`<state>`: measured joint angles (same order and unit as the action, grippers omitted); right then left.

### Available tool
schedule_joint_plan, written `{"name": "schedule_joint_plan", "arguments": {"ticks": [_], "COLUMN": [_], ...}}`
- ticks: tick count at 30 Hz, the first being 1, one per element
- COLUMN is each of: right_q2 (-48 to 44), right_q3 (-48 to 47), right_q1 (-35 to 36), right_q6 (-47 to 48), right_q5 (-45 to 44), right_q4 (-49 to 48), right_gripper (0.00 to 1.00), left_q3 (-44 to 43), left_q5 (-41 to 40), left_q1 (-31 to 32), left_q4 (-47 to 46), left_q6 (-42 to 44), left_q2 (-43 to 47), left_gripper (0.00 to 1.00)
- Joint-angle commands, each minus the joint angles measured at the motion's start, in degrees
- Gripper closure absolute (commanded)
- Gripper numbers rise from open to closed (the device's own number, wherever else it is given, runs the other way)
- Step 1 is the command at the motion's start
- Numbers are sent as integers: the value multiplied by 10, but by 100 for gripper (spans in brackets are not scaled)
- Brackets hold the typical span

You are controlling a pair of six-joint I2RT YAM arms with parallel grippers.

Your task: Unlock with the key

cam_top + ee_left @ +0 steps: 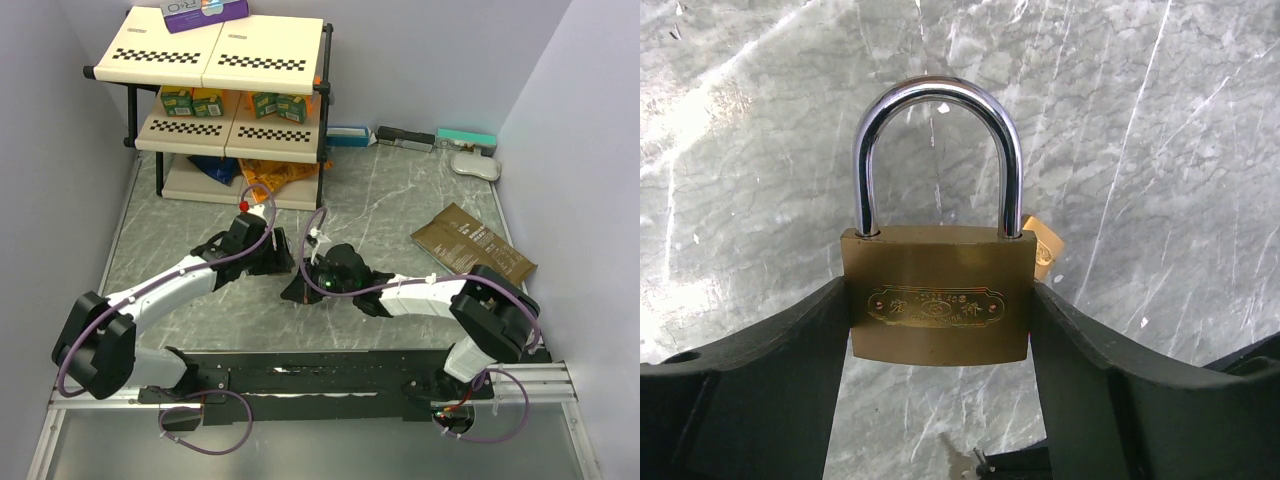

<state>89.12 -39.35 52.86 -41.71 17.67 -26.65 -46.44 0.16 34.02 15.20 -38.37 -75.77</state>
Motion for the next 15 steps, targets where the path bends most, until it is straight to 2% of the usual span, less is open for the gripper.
{"name": "schedule_joint_plan", "arguments": {"ticks": [1, 15], "right_q2": [15, 50], "right_q3": [-25, -49], "right_q1": [-13, -41], "right_q6": [-11, -3], "right_q5": [10, 12], "right_q4": [-45, -40], "right_gripper": [100, 100], "left_q3": [-5, -2], "left_q5": [12, 22], "left_q1": [-2, -2], "left_q4": [-63, -69], "left_q6": [-7, -7], "left_q2": [35, 37], "left_gripper": [99, 99]}}
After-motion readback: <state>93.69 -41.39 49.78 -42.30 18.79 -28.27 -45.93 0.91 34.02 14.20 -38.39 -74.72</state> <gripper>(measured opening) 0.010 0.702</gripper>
